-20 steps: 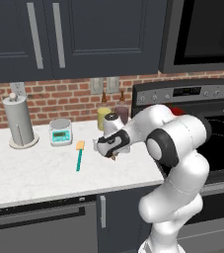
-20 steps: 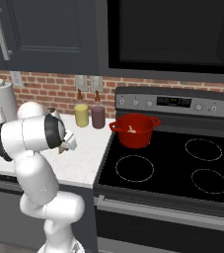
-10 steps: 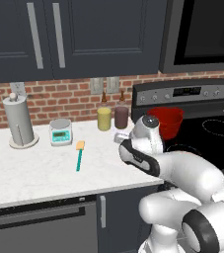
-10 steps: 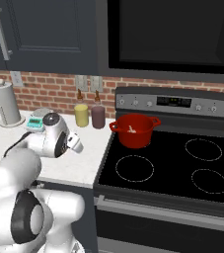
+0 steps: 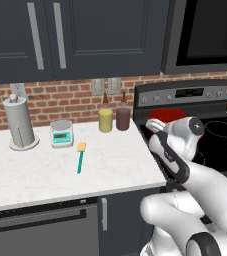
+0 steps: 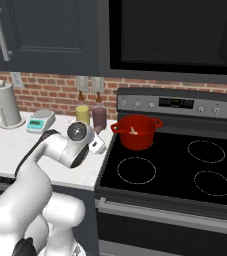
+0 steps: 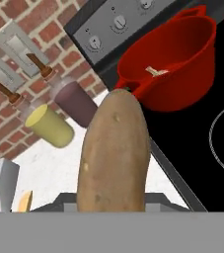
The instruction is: Put the garlic and sweet potato in the pot. Retrieve the spatula and lightly stir the vegetables in the pot.
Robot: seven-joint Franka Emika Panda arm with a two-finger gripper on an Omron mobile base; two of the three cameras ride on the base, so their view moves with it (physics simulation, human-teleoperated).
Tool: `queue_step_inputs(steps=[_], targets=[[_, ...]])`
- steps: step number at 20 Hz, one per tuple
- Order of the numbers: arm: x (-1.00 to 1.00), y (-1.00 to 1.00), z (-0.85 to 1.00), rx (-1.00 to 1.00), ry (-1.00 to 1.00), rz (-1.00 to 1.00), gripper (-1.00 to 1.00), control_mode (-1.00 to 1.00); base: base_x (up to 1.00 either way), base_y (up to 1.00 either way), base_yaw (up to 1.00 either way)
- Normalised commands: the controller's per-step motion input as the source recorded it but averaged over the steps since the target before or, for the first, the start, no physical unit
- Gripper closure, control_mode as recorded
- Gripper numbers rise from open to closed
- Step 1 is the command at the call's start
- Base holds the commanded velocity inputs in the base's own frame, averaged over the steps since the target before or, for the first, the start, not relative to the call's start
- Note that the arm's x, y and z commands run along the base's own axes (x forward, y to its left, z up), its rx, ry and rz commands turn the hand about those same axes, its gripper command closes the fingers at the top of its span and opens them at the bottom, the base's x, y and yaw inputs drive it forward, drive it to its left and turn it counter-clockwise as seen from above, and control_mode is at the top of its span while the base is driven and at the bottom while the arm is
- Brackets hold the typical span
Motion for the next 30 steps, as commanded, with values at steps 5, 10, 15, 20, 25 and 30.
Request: queue_step_inputs(steps=[5,10,15,20,25,30], targets=[[0.81,-0.86,0.68,0.16,0.0,-0.09,1.0,-1.0,0.0,0.0,0.0],[0.89,-0.57,0.07,0.07,0.0,-0.04,1.0,-1.0,0.0,0.0,0.0],[0.72,-0.44,-0.15,0.0,-0.01,0.0,1.0,-1.0,0.0,0.0,0.0],[0.64,-0.32,-0.42,0.0,0.0,0.0,1.0,-1.0,0.0,0.0,0.0],[0.58,-0.22,-0.43,-0.01,0.0,0.0,1.0,-1.0,0.0,0.0,0.0],[0.55,-0.12,-0.32,-0.03,0.0,0.0,1.0,-1.0,0.0,0.0,0.0]])
